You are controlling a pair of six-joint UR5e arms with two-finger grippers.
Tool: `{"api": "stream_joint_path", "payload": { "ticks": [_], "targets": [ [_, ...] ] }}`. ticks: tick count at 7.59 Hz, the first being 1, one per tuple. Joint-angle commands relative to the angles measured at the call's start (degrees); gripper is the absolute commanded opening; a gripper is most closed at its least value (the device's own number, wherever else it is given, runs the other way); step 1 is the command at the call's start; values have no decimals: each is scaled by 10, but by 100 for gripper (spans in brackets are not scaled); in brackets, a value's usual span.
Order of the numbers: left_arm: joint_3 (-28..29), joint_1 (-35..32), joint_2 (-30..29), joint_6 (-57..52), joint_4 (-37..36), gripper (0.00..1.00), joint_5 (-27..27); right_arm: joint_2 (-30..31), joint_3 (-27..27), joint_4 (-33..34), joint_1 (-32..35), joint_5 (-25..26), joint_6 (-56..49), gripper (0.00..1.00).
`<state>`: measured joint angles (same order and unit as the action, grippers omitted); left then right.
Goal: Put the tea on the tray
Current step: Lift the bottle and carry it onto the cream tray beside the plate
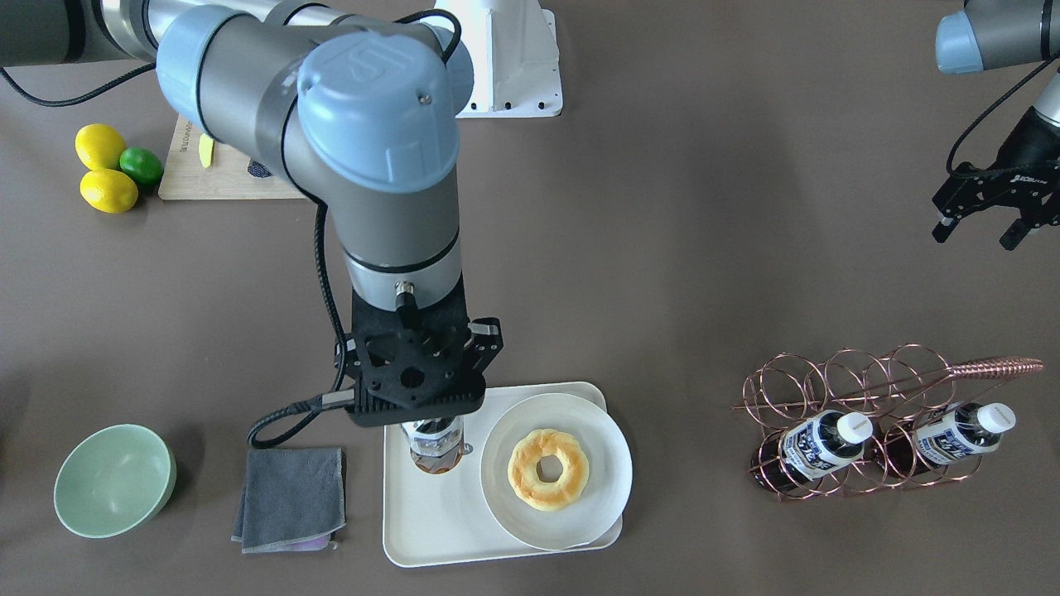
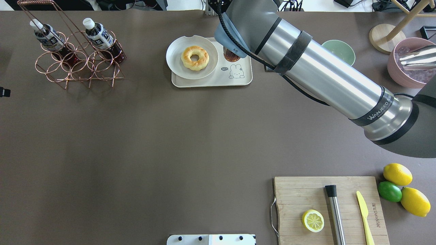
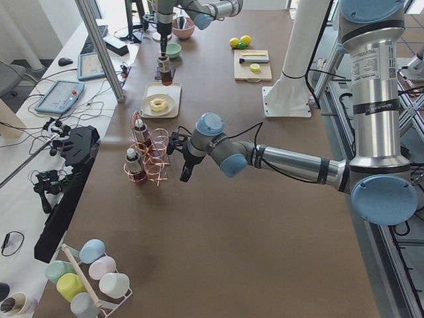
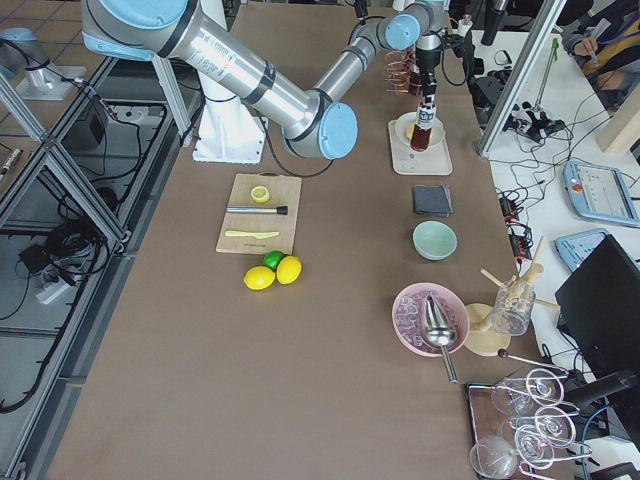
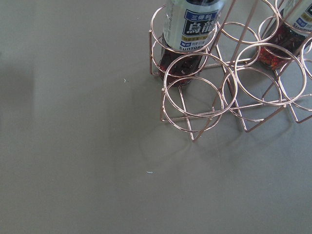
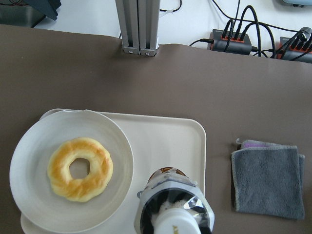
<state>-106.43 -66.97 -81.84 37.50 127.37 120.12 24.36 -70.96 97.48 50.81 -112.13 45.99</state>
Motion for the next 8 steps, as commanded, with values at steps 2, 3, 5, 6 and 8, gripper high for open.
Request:
{"api": "stream_joint_path", "payload": {
  "ticks": [2,3,5,6,8],
  "targets": [
    [-6,0,1,40,3,98,-2,-33,129,-88,16,-19,-26,0],
    [-8,-1,0,42,3,98,-2,-32,130,-88,13,-27,-27,0],
    [-8,-2,1,42,3,98,-2,-30,123,-86,3,-25,-23,0],
    [-12,-4,10,42,4,98,-2,-26,123,-86,1,-23,-23,0],
    [-20,-4,25,39,8,98,-2,-17,119,-87,-3,-22,-26,0]
  ]
}}
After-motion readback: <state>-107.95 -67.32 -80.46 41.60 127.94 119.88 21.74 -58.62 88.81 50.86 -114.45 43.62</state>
